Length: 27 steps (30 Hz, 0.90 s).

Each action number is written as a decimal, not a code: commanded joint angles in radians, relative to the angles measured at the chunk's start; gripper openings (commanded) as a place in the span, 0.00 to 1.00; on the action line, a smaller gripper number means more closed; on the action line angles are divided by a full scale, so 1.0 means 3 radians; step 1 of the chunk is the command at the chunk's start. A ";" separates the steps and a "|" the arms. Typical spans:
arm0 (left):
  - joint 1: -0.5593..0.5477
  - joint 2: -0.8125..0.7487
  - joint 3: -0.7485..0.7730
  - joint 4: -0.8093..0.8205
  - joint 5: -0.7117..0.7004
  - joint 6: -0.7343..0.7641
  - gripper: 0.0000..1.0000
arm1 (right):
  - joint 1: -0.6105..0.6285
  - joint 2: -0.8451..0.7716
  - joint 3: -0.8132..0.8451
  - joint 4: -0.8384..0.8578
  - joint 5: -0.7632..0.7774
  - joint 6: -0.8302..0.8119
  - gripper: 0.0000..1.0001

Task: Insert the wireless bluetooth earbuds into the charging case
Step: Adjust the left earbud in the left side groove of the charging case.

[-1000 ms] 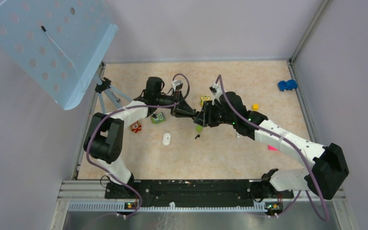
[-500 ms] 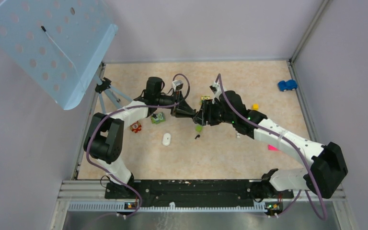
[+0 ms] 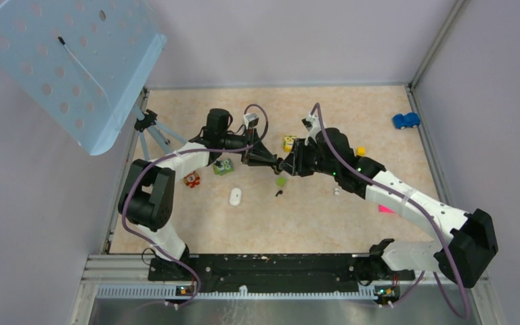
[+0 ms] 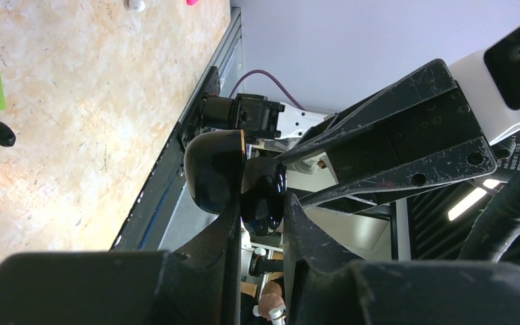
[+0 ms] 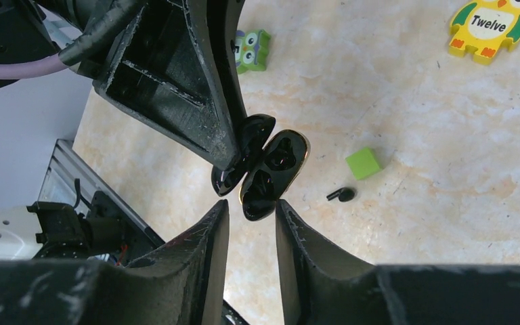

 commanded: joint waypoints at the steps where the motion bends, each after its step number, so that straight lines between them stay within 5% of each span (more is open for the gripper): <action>1: -0.0013 -0.0144 -0.0013 0.0114 0.0068 0.0047 0.00 | -0.0027 -0.0069 0.0060 0.0069 0.0031 -0.0010 0.30; 20: -0.0014 -0.0136 -0.0020 0.0129 0.0075 0.0039 0.00 | -0.0027 0.0091 0.0112 0.0004 -0.0023 -0.0038 0.31; 27: -0.0013 -0.0128 -0.0010 0.0135 0.0076 0.0037 0.00 | -0.0026 0.0131 0.0154 0.0009 -0.0083 -0.0051 0.24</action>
